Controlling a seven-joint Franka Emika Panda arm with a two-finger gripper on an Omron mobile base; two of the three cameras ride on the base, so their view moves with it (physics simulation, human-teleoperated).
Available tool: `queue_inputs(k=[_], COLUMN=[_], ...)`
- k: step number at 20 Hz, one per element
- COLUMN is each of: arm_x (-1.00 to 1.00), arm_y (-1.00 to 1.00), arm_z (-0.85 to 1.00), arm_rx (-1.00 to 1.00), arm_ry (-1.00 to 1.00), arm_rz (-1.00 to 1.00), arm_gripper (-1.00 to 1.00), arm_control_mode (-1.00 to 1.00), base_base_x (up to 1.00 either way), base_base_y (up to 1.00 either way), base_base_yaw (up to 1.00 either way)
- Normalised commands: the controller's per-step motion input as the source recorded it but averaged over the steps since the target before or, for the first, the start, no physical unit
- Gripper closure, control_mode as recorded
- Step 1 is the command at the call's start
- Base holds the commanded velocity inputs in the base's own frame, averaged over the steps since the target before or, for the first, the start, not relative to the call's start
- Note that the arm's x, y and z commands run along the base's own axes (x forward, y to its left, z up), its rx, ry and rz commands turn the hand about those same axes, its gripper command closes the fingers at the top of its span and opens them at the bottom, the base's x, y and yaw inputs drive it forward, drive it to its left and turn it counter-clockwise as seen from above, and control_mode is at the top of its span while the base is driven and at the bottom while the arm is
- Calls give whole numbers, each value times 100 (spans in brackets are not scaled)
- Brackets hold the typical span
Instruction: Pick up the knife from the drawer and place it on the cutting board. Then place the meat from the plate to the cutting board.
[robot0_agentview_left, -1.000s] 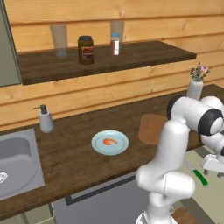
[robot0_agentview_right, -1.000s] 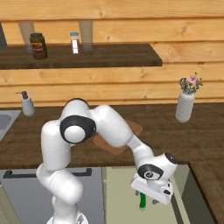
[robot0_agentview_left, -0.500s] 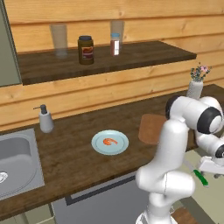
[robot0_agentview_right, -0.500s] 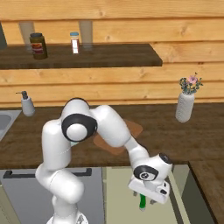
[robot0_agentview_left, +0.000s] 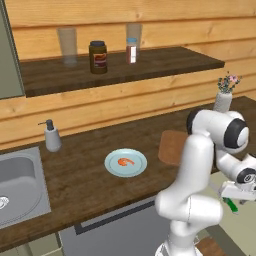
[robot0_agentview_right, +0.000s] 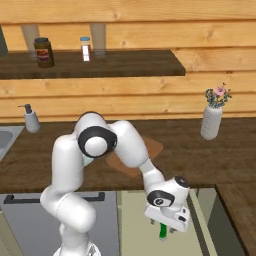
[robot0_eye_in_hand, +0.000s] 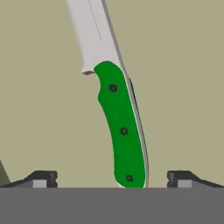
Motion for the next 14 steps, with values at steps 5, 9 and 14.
queue_inputs(k=[5,9,14], arm_x=[47,16,-8], arm_y=[-19,-38,-12], arm_z=[-31,-17,-33], arm_rx=[-1,0,0], arm_ry=[0,0,-1], arm_rz=[-3,-3,0], arm_gripper=[-100,-100,-100], arm_control_mode=[-100,-100,-100], base_base_x=[0,0,0], base_base_y=[0,0,0], base_base_yaw=[0,0,0])
